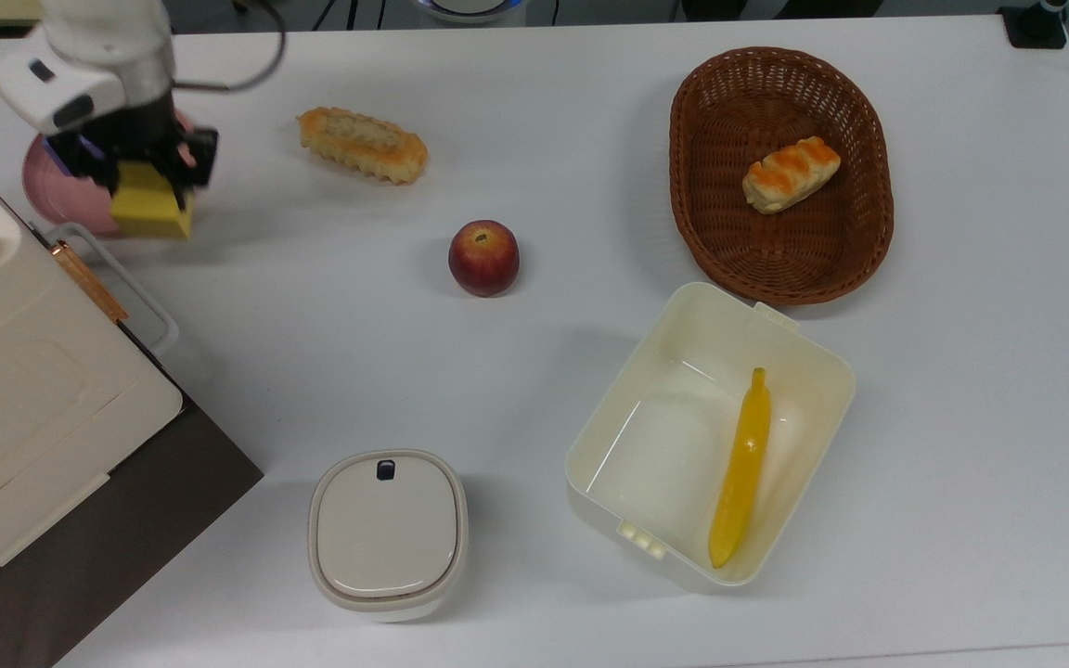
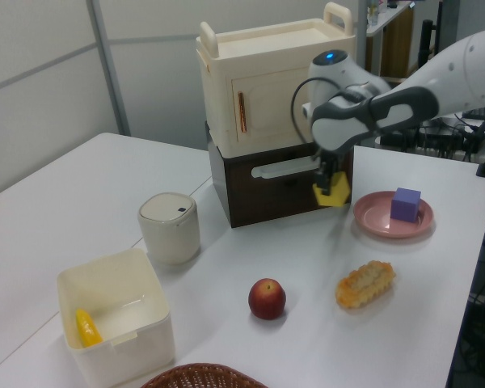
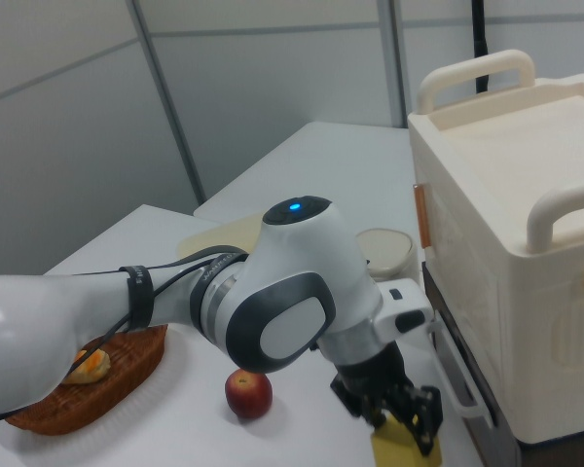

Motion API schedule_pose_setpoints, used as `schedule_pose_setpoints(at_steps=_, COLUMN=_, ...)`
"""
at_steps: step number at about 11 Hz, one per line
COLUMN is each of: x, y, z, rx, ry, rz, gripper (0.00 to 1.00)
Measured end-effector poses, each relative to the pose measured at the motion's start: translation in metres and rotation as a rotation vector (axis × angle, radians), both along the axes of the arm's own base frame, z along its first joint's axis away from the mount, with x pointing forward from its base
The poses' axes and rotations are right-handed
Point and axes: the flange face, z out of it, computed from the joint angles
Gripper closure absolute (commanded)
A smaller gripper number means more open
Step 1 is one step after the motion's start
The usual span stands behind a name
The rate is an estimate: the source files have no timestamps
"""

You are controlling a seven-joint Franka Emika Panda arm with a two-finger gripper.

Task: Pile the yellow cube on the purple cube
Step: 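Lift the yellow cube and carry it over the purple cube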

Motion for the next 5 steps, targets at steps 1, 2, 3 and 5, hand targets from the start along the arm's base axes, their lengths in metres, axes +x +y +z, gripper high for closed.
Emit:
schedule_pose_setpoints(at_steps=1, x=-0.014, y=-0.014, z=0.005, rx=0.004, ry=0.055, rz=0.041, gripper=0.61)
schedule_pose_setpoints(at_steps=2, x=-0.027, y=-0.031, z=0.008, rx=0.009, ry=0.094, rz=0.077, gripper=0.61)
schedule_pose_setpoints(at_steps=3, x=-0.041, y=-0.051, z=0.010, rx=0.019, ry=0.119, rz=0.114, gripper=0.61)
schedule_pose_setpoints(at_steps=5, x=-0.068, y=-0.091, z=0.006, rx=0.052, ry=0.142, rz=0.166, gripper=0.58)
